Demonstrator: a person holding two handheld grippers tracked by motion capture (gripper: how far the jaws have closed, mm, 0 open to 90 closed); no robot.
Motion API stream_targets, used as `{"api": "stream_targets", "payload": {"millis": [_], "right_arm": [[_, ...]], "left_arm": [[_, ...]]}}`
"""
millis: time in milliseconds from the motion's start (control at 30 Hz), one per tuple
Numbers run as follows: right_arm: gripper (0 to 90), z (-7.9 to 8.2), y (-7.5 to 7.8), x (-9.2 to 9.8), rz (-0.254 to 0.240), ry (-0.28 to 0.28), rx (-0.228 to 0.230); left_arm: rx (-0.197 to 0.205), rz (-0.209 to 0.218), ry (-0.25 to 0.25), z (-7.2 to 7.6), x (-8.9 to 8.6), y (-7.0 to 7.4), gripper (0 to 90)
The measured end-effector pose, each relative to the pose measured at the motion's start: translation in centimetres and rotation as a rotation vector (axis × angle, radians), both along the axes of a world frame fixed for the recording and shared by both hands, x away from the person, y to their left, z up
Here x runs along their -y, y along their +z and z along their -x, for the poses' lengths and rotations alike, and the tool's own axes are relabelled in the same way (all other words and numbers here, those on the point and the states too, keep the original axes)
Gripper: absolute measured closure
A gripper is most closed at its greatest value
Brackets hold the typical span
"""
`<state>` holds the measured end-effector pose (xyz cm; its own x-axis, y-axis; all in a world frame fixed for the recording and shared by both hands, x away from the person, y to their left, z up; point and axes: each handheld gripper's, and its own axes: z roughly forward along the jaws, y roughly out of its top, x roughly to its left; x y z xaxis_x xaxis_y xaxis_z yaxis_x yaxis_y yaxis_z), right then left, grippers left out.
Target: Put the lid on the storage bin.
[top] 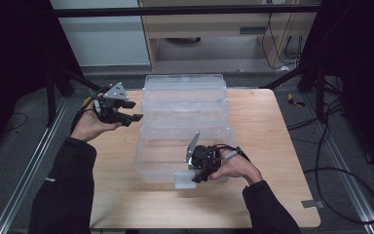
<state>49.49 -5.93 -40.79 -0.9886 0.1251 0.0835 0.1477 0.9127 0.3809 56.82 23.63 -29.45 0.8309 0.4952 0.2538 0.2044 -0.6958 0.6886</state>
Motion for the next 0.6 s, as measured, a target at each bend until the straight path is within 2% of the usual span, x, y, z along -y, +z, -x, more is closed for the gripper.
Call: {"api": "stream_targets", "payload": {"millis": [67, 100, 167, 200, 233, 267, 300, 333, 367, 600], "right_arm": [[64.1, 0.0, 0.0, 0.0, 0.0, 0.002, 0.002], [64.1, 0.0, 0.0, 0.0, 0.001, 0.006, 0.0], [64.1, -0.1, 0.0, 0.0, 0.0, 0.005, -0.001], [64.1, -0.1, 0.0, 0.0, 0.0, 0.004, -0.003], [64.1, -0.1, 0.0, 0.0, 0.0, 0.003, -0.002], [64.1, 0.0, 0.0, 0.0, 0.001, 0.003, -0.001], [64.1, 0.0, 0.0, 0.0, 0.002, 0.002, 0.0], [64.1, 0.0, 0.0, 0.0, 0.002, 0.002, -0.001], [64.1, 0.0, 0.0, 0.0, 0.002, 0.002, -0.001], [64.2, -0.1, 0.0, 0.0, 0.002, 0.004, -0.002]], "left_arm": [[-0.003, -0.003, -0.007, -0.2, 0.3, 0.2, 45.8], [0.186, -0.196, -0.232, -2.4, 0.1, 1.7, 46.0], [0.175, -0.199, -0.204, -2.4, 0.3, 1.6, 46.6], [0.181, -0.192, -0.166, -2.3, 0.4, 1.6, 47.3], [0.169, -0.176, -0.13, -2.1, 0.5, 1.4, 47.6], [0.185, -0.228, -0.245, -3.0, 0.7, 1.9, 47.7], [0.183, -0.201, -0.167, -2.7, 0.7, 1.7, 47.8], [0.163, -0.168, -0.121, -2.3, 0.8, 1.5, 48.0], [0.113, -0.138, -0.101, -2.1, 0.9, 1.3, 48.2], [0.085, -0.136, -0.075, -2.3, 1.4, 1.4, 49.0]]}}
